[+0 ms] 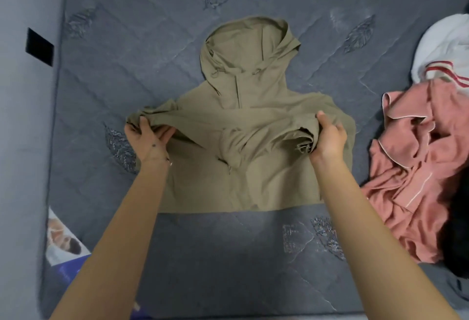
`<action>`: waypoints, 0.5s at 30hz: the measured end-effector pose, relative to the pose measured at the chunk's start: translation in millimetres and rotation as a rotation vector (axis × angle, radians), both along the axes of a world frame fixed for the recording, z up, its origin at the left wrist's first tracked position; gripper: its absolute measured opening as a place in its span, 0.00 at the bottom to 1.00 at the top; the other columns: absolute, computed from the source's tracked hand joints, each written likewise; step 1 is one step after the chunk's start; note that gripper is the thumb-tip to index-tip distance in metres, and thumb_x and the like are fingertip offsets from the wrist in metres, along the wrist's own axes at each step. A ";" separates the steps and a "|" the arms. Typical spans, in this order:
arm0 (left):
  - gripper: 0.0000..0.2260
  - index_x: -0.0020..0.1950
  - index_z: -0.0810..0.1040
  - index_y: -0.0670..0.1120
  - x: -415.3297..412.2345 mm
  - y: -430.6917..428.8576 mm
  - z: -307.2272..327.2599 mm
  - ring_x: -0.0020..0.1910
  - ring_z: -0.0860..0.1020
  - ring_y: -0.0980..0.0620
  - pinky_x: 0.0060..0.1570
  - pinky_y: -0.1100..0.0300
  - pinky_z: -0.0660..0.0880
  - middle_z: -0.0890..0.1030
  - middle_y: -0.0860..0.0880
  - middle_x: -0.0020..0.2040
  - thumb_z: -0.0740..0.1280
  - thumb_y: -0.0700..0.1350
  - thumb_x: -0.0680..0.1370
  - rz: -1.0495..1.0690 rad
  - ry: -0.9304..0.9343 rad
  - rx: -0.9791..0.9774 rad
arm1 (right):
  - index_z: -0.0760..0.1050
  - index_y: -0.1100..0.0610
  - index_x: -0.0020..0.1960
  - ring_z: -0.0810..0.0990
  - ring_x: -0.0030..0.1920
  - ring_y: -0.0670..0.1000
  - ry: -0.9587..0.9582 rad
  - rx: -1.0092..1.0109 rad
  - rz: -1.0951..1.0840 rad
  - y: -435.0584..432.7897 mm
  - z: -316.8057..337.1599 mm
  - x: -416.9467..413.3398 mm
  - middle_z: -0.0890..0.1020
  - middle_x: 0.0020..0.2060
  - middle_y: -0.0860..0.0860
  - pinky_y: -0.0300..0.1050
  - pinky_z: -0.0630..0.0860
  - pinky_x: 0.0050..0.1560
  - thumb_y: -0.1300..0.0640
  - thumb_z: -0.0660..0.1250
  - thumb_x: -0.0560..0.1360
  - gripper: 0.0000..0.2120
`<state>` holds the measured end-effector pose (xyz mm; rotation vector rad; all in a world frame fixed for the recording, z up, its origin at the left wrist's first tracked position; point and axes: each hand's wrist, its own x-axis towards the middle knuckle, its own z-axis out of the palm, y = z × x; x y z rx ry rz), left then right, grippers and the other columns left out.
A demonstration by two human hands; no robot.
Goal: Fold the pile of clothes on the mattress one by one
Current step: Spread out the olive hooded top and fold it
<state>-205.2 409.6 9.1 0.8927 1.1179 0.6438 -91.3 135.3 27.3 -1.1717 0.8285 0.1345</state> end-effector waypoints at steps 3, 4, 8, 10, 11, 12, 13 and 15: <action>0.12 0.68 0.63 0.48 27.0 16.5 -4.4 0.40 0.82 0.50 0.38 0.56 0.81 0.76 0.47 0.51 0.55 0.41 0.84 0.066 -0.033 -0.054 | 0.70 0.60 0.43 0.79 0.39 0.51 0.007 -0.042 -0.058 -2.0 -9.3 32.5 0.78 0.39 0.54 0.49 0.78 0.50 0.66 0.65 0.77 0.06; 0.15 0.71 0.62 0.47 35.5 18.7 -5.2 0.42 0.81 0.48 0.39 0.55 0.81 0.75 0.47 0.51 0.55 0.41 0.84 0.083 -0.038 -0.080 | 0.70 0.60 0.42 0.79 0.39 0.51 0.008 -0.060 -0.064 -2.8 -12.7 41.4 0.78 0.39 0.55 0.48 0.79 0.50 0.66 0.65 0.77 0.07; 0.16 0.71 0.60 0.45 66.5 20.9 -10.4 0.42 0.81 0.44 0.52 0.46 0.79 0.75 0.43 0.53 0.55 0.40 0.84 0.081 -0.065 -0.188 | 0.71 0.62 0.49 0.78 0.34 0.46 0.058 -0.068 -0.074 -4.8 -25.8 70.5 0.77 0.37 0.53 0.40 0.79 0.38 0.65 0.65 0.77 0.03; 0.15 0.71 0.60 0.44 78.6 23.9 -16.0 0.48 0.81 0.38 0.55 0.44 0.77 0.74 0.38 0.58 0.55 0.39 0.84 0.074 -0.090 -0.253 | 0.71 0.63 0.51 0.78 0.31 0.45 0.094 -0.058 -0.092 -5.8 -32.0 83.6 0.77 0.36 0.52 0.40 0.78 0.35 0.65 0.64 0.78 0.03; 0.17 0.73 0.58 0.43 83.3 27.2 -19.8 0.54 0.79 0.36 0.56 0.44 0.76 0.72 0.36 0.61 0.54 0.39 0.84 0.075 -0.108 -0.280 | 0.71 0.62 0.48 0.78 0.30 0.45 0.095 -0.032 -0.107 -5.0 -34.3 89.7 0.77 0.36 0.53 0.40 0.77 0.35 0.66 0.64 0.78 0.01; 0.19 0.74 0.55 0.43 86.8 30.1 -24.2 0.59 0.77 0.36 0.58 0.45 0.76 0.71 0.35 0.63 0.53 0.39 0.84 0.060 -0.119 -0.297 | 0.71 0.61 0.45 0.78 0.30 0.45 0.089 -0.013 -0.115 -4.5 -37.4 94.4 0.77 0.36 0.53 0.41 0.78 0.36 0.67 0.63 0.78 0.04; 0.19 0.75 0.54 0.42 89.8 31.6 -28.9 0.62 0.76 0.37 0.59 0.46 0.75 0.71 0.36 0.64 0.53 0.39 0.84 0.018 -0.113 -0.290 | 0.71 0.61 0.44 0.79 0.34 0.46 0.082 0.018 -0.101 -2.2 -40.1 98.1 0.77 0.38 0.54 0.42 0.78 0.39 0.66 0.62 0.79 0.05; 0.14 0.71 0.58 0.41 91.6 27.9 -40.1 0.66 0.74 0.42 0.60 0.52 0.74 0.71 0.38 0.67 0.52 0.39 0.84 -0.137 -0.016 -0.187 | 0.69 0.59 0.52 0.79 0.40 0.47 0.092 -0.022 0.022 0.5 -46.5 103.7 0.78 0.43 0.52 0.42 0.77 0.45 0.62 0.59 0.81 0.01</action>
